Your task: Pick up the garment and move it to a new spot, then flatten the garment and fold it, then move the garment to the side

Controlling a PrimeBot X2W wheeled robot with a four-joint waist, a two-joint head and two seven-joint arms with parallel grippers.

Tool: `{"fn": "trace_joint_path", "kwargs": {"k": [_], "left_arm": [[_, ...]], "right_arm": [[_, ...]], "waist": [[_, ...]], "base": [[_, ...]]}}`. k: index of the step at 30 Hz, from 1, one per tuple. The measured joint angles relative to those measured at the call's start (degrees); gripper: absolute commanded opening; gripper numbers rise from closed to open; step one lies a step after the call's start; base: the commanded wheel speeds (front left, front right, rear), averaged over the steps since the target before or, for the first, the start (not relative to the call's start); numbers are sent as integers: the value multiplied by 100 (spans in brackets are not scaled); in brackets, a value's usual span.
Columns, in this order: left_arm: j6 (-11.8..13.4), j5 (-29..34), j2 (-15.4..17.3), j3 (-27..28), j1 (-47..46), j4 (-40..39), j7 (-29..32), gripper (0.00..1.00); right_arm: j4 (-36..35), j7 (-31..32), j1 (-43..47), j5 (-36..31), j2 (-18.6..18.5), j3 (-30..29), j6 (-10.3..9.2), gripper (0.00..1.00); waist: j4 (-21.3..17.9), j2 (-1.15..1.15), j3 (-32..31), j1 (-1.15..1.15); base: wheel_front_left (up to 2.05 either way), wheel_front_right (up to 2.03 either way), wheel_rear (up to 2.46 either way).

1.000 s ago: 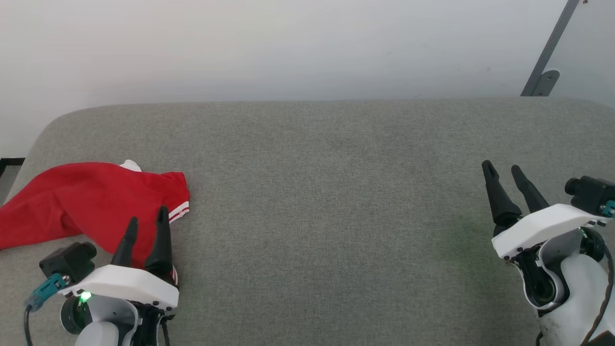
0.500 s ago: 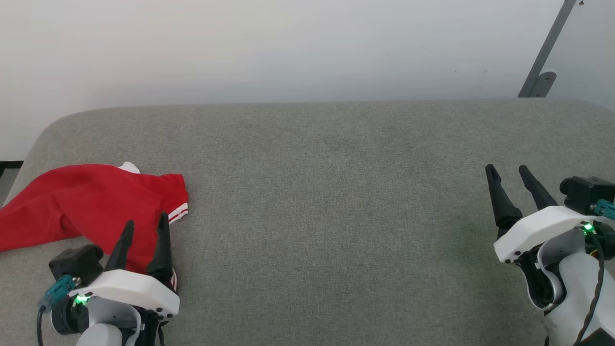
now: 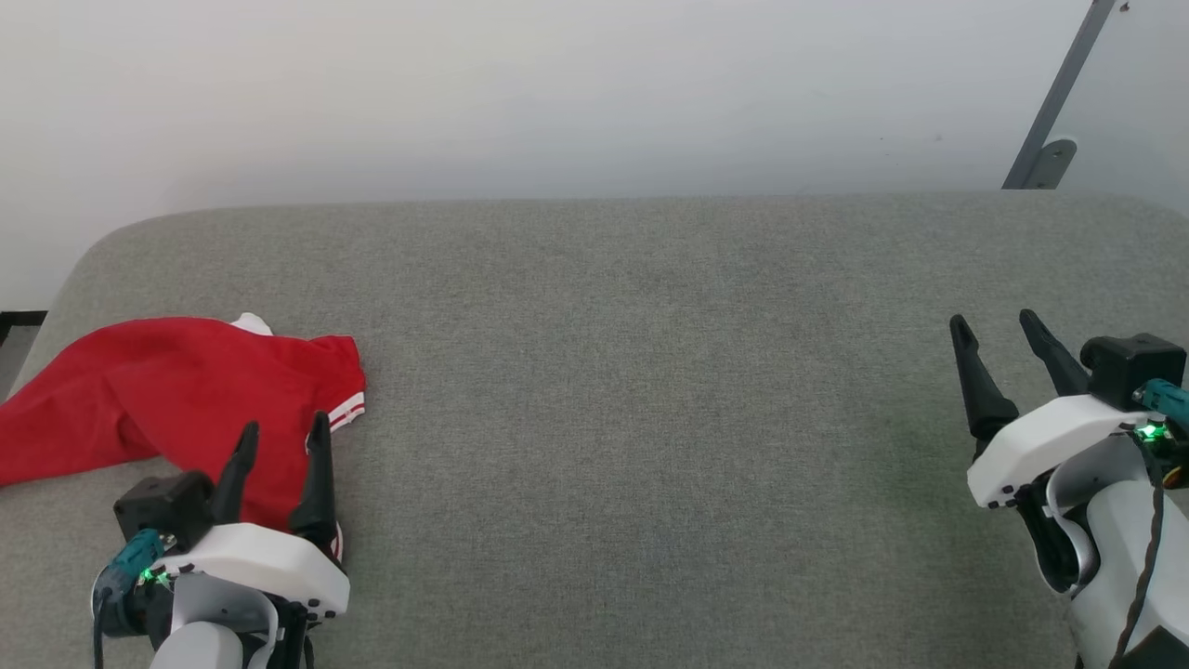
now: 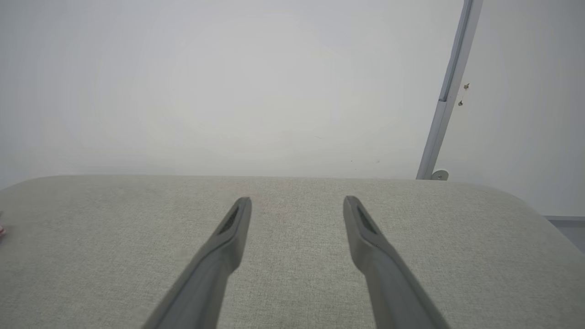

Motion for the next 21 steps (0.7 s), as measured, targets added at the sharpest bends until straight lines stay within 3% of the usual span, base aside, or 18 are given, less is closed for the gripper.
{"fn": "trace_joint_path", "kwargs": {"k": [21], "left_arm": [[-280, 803, -44, 164, -55, 300, -277, 100]], "right_arm": [[143, -267, 3, -714, -149, -100, 5, 100]], "waist": [[14, 0, 30, 0]], "base": [[0, 0, 0]]}}
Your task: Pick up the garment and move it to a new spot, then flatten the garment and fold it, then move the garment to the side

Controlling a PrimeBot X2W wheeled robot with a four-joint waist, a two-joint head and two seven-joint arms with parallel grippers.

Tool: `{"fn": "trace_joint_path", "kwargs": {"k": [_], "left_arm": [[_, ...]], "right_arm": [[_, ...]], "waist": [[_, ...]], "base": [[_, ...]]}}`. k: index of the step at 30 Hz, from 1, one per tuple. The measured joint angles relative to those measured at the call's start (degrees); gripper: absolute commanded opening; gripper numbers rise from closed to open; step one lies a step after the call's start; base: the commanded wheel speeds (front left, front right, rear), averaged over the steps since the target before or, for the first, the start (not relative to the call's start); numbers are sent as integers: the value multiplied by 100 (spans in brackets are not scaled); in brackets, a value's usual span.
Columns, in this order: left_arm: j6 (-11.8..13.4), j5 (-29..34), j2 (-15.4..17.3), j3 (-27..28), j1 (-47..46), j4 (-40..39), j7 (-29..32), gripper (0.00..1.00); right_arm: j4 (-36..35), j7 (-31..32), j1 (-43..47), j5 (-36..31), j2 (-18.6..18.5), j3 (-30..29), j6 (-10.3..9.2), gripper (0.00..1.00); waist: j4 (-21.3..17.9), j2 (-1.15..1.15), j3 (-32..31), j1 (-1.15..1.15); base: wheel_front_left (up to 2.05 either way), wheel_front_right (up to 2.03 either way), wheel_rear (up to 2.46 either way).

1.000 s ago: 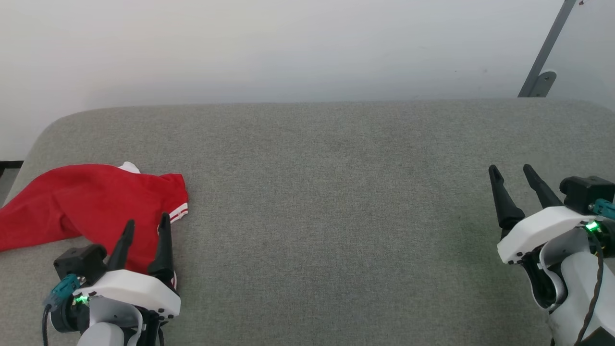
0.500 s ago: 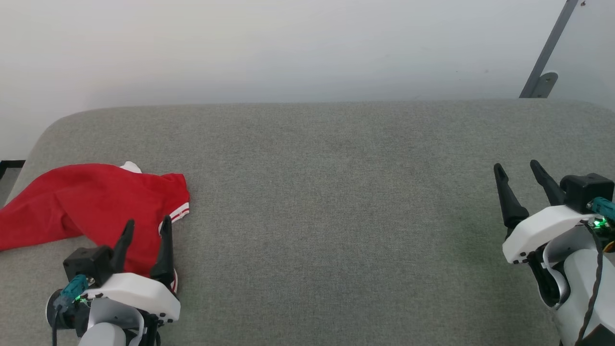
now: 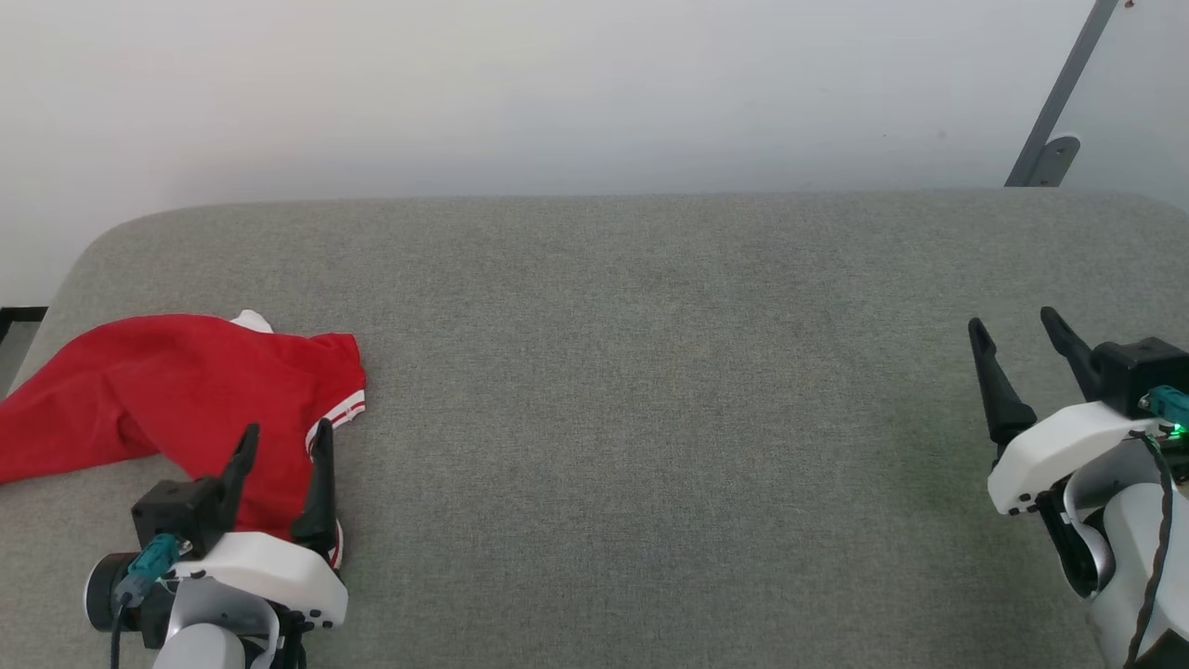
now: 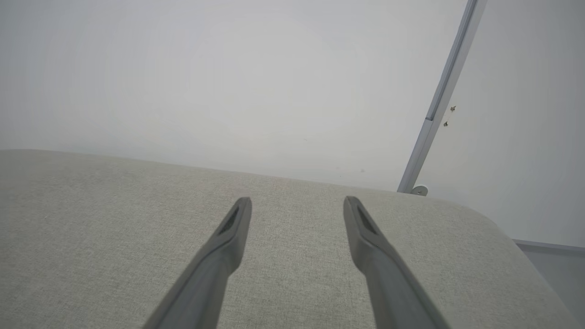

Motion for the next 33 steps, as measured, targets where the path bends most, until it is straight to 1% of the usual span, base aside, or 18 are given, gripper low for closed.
{"fn": "trace_joint_path", "kwargs": {"k": [11, 20, 25, 28, 33], "left_arm": [[-41, 197, 19, -88, -80, 243, -119, 100], [-42, 192, 71, -271, -176, 390, -201, 100], [-49, 109, 42, -294, -201, 425, -202, 100], [-49, 111, 18, -235, -198, 437, -202, 100], [-49, 174, -94, 33, -130, 421, -203, 100]], "right_arm": [[36, -124, -2, -327, -13, -102, 0, 100], [100, -207, -3, -493, -79, -264, 1, 100], [54, -211, 84, -431, -67, -469, 1, 100], [7, -212, 191, -411, 24, -463, 1, 100], [-76, -211, 283, -354, 165, -357, 1, 100]], "waist": [[7, 0, -14, 0], [92, 0, -14, 0], [283, 0, -26, 0], [454, 0, -33, 0], [820, 0, -24, 0]], "base": [[0, 0, 0], [0, 0, 0], [0, 0, 0], [0, 0, 0], [0, 0, 0]]}}
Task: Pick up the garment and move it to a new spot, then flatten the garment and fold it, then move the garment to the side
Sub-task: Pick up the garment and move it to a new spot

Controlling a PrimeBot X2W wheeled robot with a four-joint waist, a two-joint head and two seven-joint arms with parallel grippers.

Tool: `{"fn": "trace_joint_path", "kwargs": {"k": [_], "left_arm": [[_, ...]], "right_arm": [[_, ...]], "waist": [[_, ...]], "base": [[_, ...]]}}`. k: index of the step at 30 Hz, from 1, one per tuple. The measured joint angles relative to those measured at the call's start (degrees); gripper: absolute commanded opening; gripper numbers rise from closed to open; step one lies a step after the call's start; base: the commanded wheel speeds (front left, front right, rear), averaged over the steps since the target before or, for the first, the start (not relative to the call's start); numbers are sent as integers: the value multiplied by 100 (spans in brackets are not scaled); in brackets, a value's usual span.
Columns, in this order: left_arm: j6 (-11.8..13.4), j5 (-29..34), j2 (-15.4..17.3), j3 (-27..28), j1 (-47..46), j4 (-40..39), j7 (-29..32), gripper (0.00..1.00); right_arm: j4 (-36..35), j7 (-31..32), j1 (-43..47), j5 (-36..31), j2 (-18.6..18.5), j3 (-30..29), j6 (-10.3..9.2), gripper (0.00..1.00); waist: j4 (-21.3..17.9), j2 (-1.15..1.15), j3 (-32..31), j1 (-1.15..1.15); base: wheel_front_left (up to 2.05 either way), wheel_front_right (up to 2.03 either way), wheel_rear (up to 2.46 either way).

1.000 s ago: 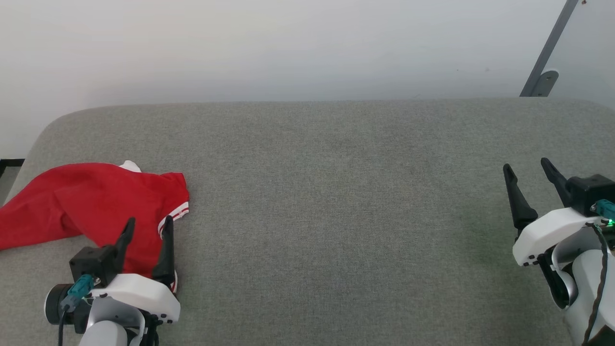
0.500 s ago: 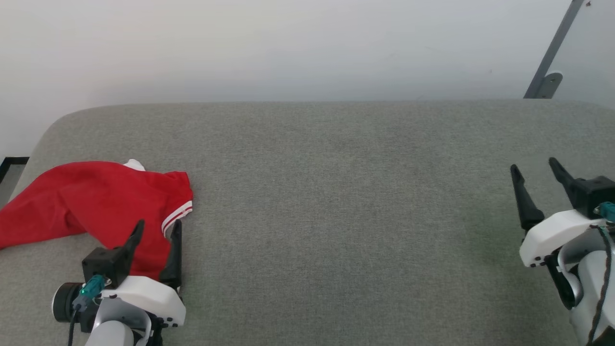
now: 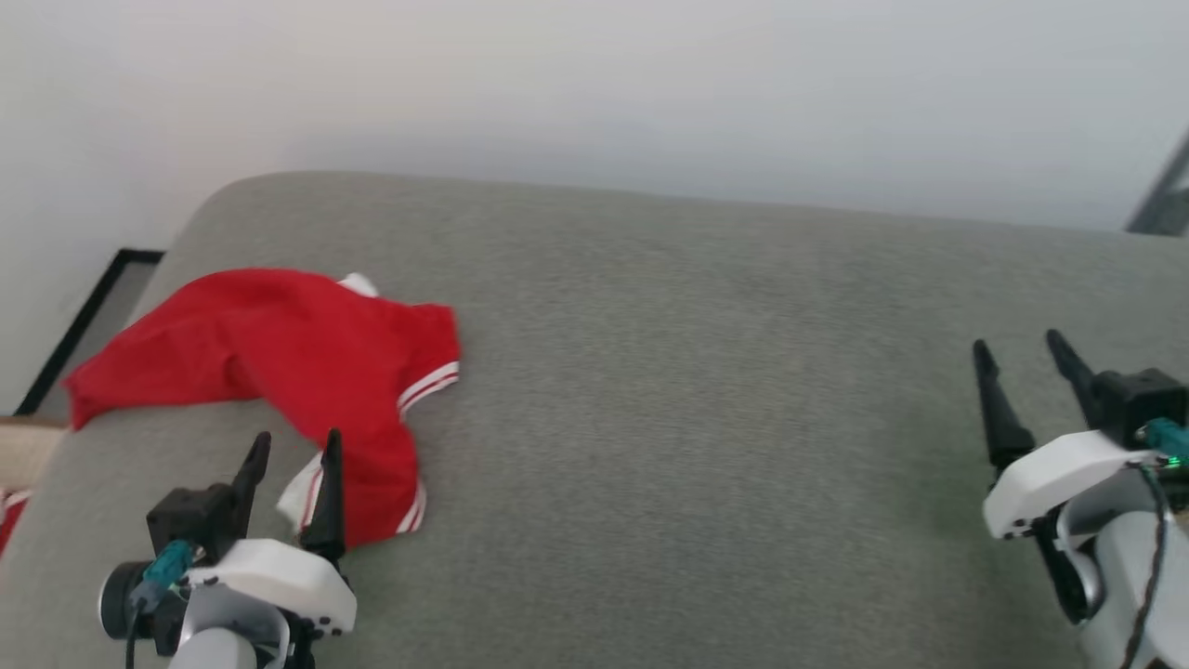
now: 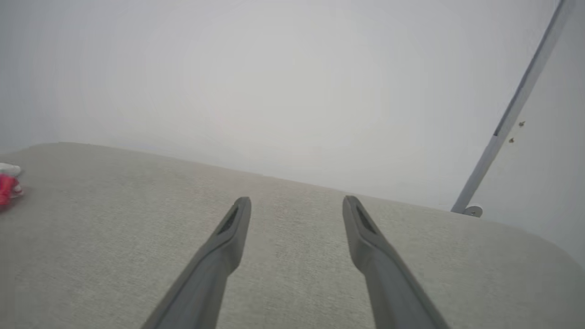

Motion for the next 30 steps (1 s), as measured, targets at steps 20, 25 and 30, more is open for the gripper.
{"fn": "trace_joint_path", "kwargs": {"k": [20, 25, 30], "left_arm": [[132, 145, -610, 1289, 1082, -709, -2, 100], [164, 123, -654, 1411, 1274, -886, -9, 100], [246, -51, -658, 1306, 1358, -1000, -9, 100]], "right_arm": [[-223, -1, 47, 387, 643, 1169, 0, 100], [-271, -1, 60, 499, 767, 1402, 0, 100], [-271, -1, 52, 545, 813, 1569, 0, 100]], "waist": [[1674, 0, 21, 0], [1935, 0, 12, 0], [1987, 0, 66, 0]], "base": [[0, 0, 0], [0, 0, 0], [0, 0, 0]]}}
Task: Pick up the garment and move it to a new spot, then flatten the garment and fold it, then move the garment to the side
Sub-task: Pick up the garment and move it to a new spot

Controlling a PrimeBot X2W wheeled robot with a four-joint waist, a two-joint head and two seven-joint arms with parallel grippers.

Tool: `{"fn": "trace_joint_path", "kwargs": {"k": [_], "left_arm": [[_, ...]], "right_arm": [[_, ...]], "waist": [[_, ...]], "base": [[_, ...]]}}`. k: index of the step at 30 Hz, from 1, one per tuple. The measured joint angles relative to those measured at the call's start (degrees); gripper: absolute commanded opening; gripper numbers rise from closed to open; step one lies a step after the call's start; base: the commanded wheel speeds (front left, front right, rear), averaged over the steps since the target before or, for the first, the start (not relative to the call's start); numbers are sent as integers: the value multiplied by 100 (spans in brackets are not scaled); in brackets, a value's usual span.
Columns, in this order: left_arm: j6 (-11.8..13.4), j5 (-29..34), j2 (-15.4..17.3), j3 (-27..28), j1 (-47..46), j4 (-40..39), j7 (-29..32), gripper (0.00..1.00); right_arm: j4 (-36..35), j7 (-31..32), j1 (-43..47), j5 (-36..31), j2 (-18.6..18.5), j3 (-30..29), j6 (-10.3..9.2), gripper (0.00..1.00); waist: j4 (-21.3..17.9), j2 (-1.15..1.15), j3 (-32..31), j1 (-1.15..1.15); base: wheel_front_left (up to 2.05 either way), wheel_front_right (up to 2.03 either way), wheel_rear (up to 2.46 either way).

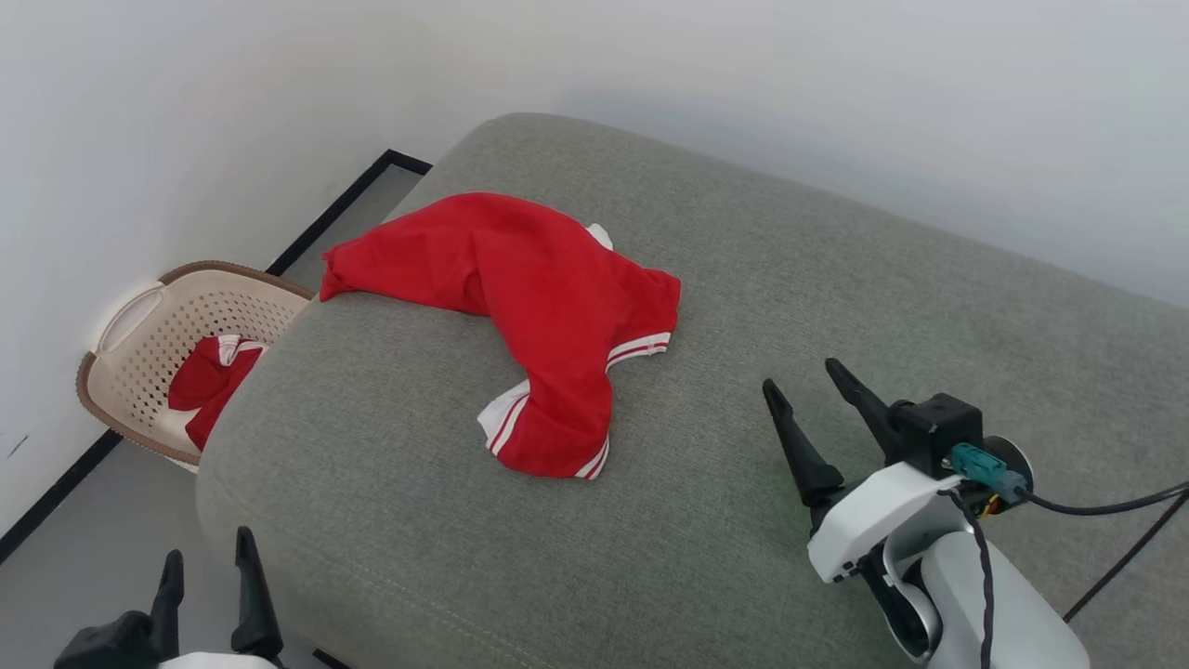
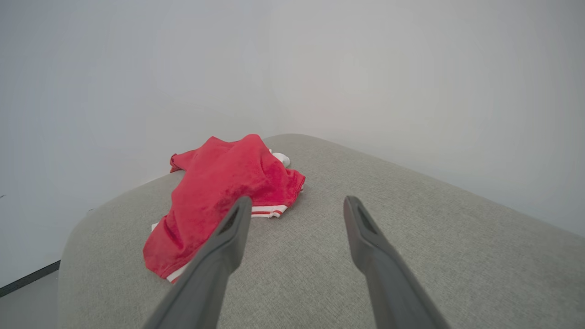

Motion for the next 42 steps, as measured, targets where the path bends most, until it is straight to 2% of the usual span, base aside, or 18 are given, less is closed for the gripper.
{"fn": "trace_joint_path", "kwargs": {"k": [5, 9, 12, 16, 17, 18, 19, 20, 24, 29, 35, 42], "left_arm": [[33, -38, -4, -115, -16, -69, 0, 100], [-78, 166, 22, -316, -298, -4, 0, 100], [-164, 396, 218, -590, -888, 73, 0, 100], [-221, 279, 582, -990, -1859, 572, 75, 100], [-237, 16, 840, -1358, -2329, 947, 459, 100], [-237, 16, 840, -1358, -2329, 947, 459, 100], [-237, -135, 973, -1541, -2558, 1104, 682, 100], [-245, -615, 1250, -1927, -2984, 1410, 1306, 100], [-246, -1767, 1785, -2630, -3505, 1767, 2581, 100], [-246, -2941, 2308, -3027, -3890, 2070, 3796, 100], [-246, -3572, 2611, -3194, -4203, 2615, 4447, 100], [-270, -4006, 2907, -3338, -4573, 3044, 5086, 100]], "right_arm": [[2, 0, -55, 34, -9, 158, 0, 100], [-20, 0, -123, 58, -35, 155, 0, 100], [-51, 0, -196, 60, -65, 155, 0, 100], [-82, 0, -253, 59, -97, 110, 0, 100], [-104, 0, -290, 60, -108, 66, 0, 100], [-104, 0, -290, 60, -108, 66, 0, 100], [-114, 0, -324, 60, -115, 42, 0, 100], [-153, 0, -358, 62, -111, 2, 0, 100], [-172, 0, -414, 58, -107, -58, 0, 100], [-232, 0, -531, 58, -85, -168, -1, 100], [-308, 0, -666, 30, -58, -231, 0, 100], [-427, 0, -815, 4, -51, -264, 0, 100]], "waist": [[-141, 0, 75, 0], [-354, 0, 165, 0], [-543, 0, 279, 0], [-835, 0, 469, 0], [-1006, 0, 573, 0], [-1006, 0, 573, 0], [-1093, 0, 628, 0], [-1276, 0, 744, 0], [-1638, 0, 997, 0], [-2052, 0, 1359, 0], [-2481, 0, 1787, 0], [-2857, 0, 2175, 0]], "base": [[0, 0, 0], [0, 0, 0], [0, 0, 0], [0, 0, 0], [0, 0, 0], [0, 0, 0], [0, 0, 0], [0, 0, 0], [0, 0, 0], [0, 0, 0], [0, 0, 0], [0, 0, 0]]}}
